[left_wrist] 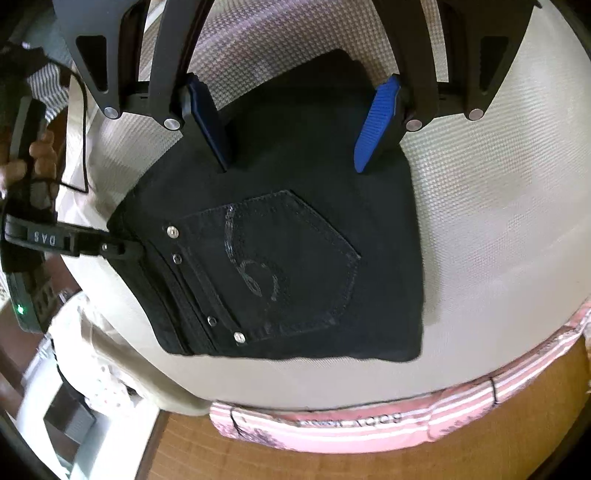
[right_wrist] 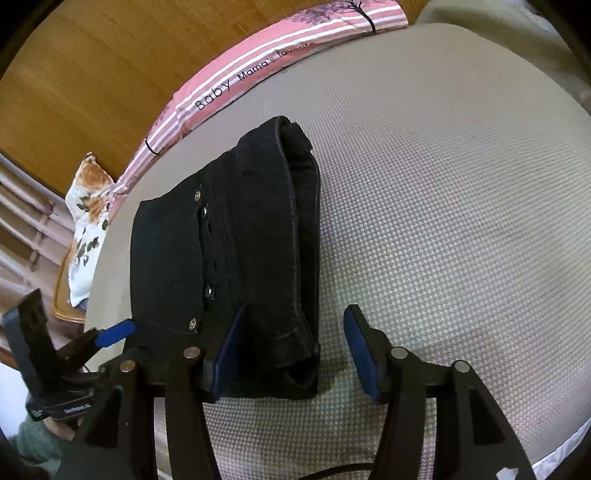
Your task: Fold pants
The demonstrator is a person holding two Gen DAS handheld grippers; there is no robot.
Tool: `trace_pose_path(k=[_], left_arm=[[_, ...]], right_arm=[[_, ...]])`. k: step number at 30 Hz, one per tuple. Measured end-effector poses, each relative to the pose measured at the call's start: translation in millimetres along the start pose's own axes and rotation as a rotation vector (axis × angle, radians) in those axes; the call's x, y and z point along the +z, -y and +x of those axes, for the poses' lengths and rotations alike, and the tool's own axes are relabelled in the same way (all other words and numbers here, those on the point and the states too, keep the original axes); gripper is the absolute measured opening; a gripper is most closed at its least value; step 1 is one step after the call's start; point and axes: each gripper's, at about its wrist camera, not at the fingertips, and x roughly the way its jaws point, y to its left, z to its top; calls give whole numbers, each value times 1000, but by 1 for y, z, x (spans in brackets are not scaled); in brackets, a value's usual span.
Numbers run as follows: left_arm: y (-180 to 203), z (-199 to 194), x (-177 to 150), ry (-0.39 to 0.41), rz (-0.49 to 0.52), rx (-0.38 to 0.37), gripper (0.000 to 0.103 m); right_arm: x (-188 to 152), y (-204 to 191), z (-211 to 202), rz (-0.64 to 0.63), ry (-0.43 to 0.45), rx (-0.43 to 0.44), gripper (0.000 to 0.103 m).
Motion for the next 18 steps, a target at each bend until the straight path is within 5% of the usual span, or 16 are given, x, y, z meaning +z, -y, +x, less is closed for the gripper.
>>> trace_pose_path(k=[9, 18], left_arm=[[-5, -20, -2, 52, -28, 147, 69], [-13, -21, -5, 37, -56, 212, 69]], right_arm=[[-2, 6, -8, 1, 0, -1, 53], [1, 3, -7, -9, -2, 0, 53]])
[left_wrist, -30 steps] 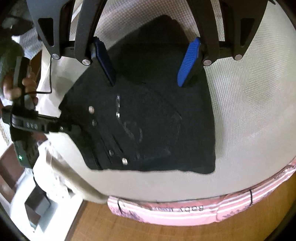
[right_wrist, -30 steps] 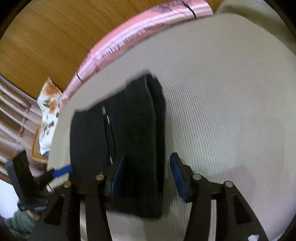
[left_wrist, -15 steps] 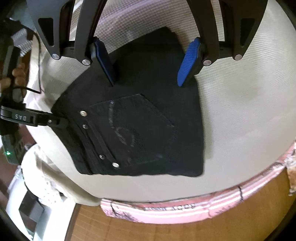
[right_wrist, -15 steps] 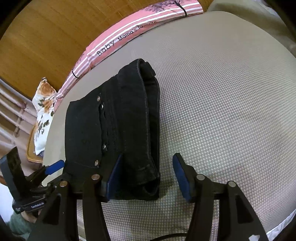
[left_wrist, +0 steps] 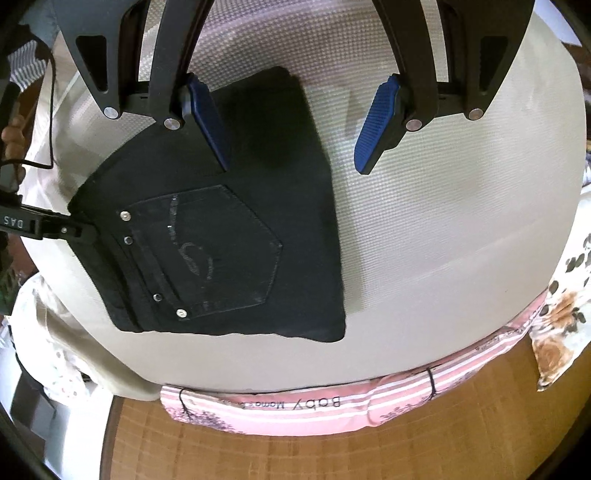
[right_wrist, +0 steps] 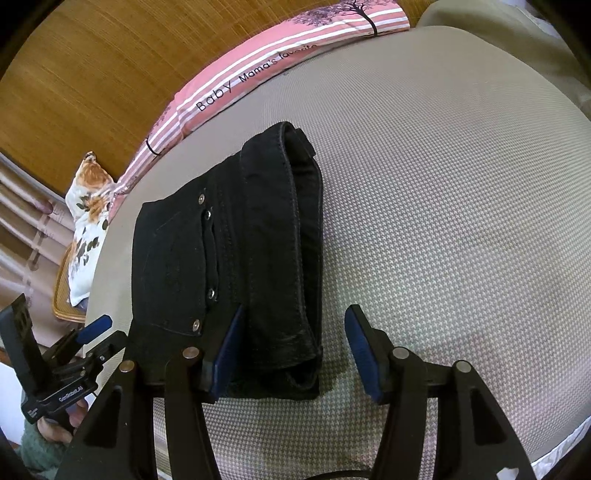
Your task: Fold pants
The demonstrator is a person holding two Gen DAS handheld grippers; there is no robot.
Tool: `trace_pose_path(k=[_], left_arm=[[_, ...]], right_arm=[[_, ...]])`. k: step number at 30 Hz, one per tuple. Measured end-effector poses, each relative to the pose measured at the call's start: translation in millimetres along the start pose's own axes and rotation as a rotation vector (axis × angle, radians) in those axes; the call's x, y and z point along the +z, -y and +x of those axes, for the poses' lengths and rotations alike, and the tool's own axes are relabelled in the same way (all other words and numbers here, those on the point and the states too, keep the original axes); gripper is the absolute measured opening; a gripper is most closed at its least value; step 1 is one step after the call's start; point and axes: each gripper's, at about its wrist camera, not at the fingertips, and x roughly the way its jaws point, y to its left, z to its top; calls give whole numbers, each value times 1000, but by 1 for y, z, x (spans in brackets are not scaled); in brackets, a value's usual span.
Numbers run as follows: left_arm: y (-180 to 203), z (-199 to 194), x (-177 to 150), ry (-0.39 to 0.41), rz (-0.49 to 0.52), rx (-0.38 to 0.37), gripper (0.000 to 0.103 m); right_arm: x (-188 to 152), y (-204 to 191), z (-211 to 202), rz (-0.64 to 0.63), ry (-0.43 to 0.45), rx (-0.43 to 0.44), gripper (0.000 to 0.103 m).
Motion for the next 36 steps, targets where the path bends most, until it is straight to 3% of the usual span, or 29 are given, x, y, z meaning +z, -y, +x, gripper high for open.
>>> trace_pose_path(k=[6, 15, 21, 29, 36], left_arm=[[-10, 4, 0, -22, -38, -14, 69], [-58, 24, 2, -95, -260, -277, 69], [-71, 47, 8, -154, -334, -371, 69], [-61, 67, 29, -161, -283, -430, 69], [-49, 84, 55, -124, -250, -385, 69]], right_arm=[[3, 3, 1, -9, -15, 22, 54], [17, 24, 7, 1, -59, 182, 55], [33, 45, 20, 65, -87, 291, 55], [52, 38, 51, 53, -156, 396, 43], [62, 35, 63, 101, -146, 420, 33]])
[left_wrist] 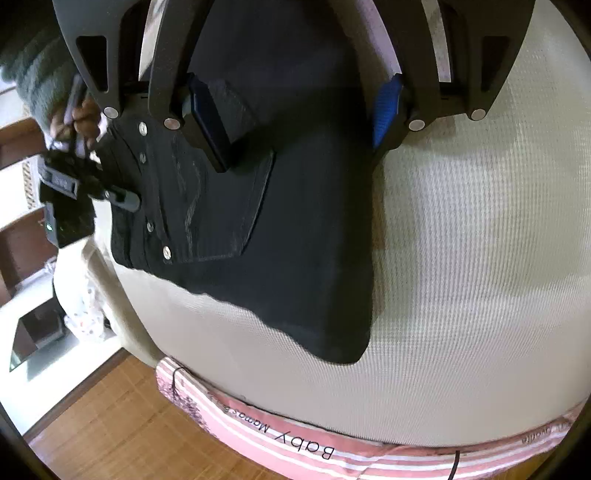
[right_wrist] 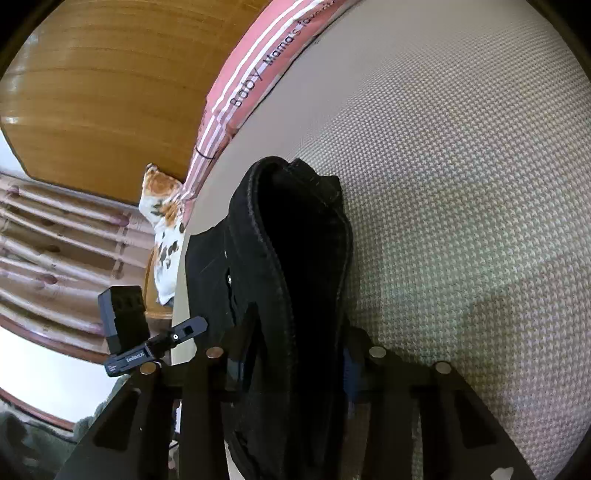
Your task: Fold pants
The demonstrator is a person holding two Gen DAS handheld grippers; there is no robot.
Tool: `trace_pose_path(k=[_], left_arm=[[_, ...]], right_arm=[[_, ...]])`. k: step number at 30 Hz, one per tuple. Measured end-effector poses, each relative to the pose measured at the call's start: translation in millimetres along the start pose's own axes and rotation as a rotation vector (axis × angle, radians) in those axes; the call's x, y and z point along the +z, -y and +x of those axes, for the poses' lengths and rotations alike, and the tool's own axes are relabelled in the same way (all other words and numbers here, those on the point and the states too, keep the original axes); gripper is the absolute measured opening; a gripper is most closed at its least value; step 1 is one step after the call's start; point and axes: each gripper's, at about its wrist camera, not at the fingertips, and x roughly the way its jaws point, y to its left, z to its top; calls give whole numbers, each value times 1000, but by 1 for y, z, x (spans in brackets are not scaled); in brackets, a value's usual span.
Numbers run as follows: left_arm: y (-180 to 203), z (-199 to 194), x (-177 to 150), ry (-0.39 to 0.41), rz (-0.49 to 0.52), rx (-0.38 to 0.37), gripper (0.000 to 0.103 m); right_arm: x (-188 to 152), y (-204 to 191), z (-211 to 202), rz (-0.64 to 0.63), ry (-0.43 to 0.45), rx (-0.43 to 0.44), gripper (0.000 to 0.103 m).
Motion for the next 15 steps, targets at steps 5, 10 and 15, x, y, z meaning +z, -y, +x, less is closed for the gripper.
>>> trace_pose_path(k=[5, 10, 15], left_arm=[[2, -7, 0, 26, 0, 54, 33], [6, -26, -1, 64, 24, 44, 16], [1, -48, 5, 110, 20, 41, 15]], right_arm=[[-7, -16, -9, 34, 60, -21, 24], [-5, -54, -9, -5, 66, -14, 20], [7, -85, 7, -20, 45, -2, 20]])
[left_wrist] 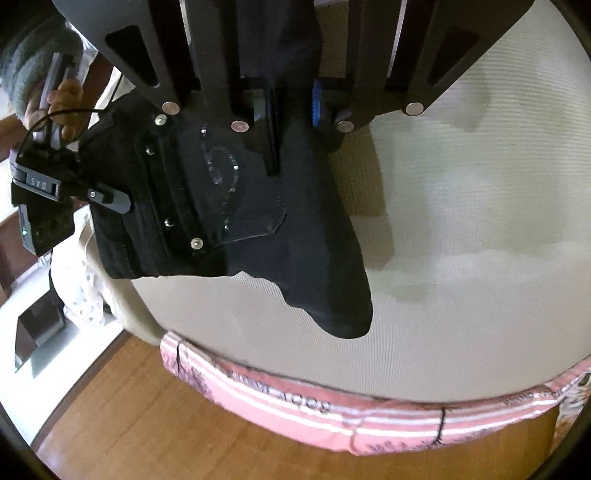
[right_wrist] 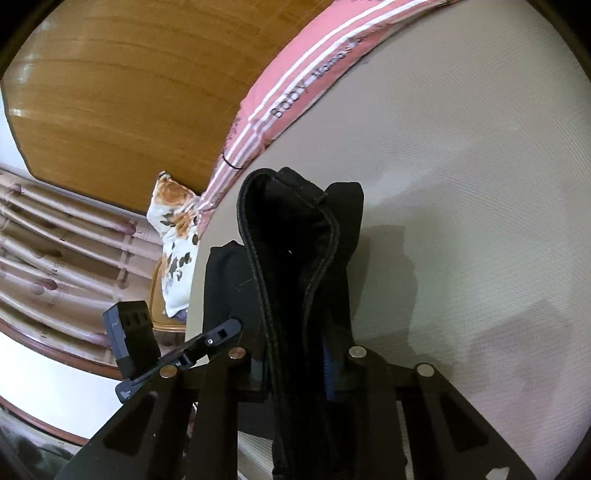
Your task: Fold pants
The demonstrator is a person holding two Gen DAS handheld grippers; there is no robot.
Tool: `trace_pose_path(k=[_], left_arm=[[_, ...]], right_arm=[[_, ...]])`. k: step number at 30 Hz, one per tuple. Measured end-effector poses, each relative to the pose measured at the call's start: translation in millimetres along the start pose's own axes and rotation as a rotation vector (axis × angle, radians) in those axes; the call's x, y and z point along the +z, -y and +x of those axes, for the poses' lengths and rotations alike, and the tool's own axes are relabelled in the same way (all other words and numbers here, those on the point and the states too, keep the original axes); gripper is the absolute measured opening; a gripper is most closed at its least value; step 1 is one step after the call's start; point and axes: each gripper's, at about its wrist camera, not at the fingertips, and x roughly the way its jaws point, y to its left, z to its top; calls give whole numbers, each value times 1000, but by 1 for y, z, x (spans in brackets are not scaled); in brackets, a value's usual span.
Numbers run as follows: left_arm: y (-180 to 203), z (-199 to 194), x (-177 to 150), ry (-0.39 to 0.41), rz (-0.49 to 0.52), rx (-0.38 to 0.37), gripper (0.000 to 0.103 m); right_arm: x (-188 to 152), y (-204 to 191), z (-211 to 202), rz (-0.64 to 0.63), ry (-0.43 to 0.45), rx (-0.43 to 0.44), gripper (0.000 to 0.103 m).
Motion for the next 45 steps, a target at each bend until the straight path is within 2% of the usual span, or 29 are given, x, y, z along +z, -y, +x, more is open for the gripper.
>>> trace_pose_path(k=[11, 15, 20, 22, 23, 24, 25, 26, 28, 29, 31, 35, 38, 41, 42, 45], left_arm=[[-74, -41, 67, 78, -55, 112, 15], [-99, -43, 84, 86, -73, 143, 15], [-124, -34, 99, 80, -92, 151, 15], [-134, -24, 97, 67, -101, 159, 18], [-137, -19, 95, 58, -104, 170, 25], [-143, -11, 90, 37, -118, 197, 32], [-147, -7, 87, 23, -131, 222, 39], [-151, -3, 82, 16, -146, 244, 47], [-152, -6, 72, 30, -153, 241, 55], [-151, -8, 67, 32, -151, 245, 62], [-148, -11, 55, 33, -142, 269, 69], [-139, -17, 27, 38, -111, 294, 73], [-131, -28, 9, 69, -132, 323, 73], [-115, -39, 3, 94, -111, 404, 73], [-104, -44, -1, 110, -86, 452, 73], [-79, -54, -10, 140, -23, 530, 73]], right_arm=[[50, -53, 97, -46, -70, 36, 19], [70, -68, 131, -67, -87, 22, 19], [87, -71, 150, -88, -83, -15, 19], [88, -69, 156, -106, -77, -66, 19], [87, -67, 159, -115, -76, -103, 20], [85, -63, 161, -132, -77, -149, 25], [83, -60, 162, -146, -78, -202, 36], [79, -57, 163, -156, -80, -267, 38], [71, -50, 160, -165, -84, -276, 41], [66, -48, 157, -167, -84, -284, 44], [57, -48, 150, -188, -75, -314, 55], [38, -47, 136, -217, -51, -341, 56], [28, -47, 127, -210, -21, -342, 57], [19, -61, 118, -255, 21, -385, 57], [16, -68, 113, -279, 40, -406, 57], [3, -84, 104, -333, 70, -428, 58]])
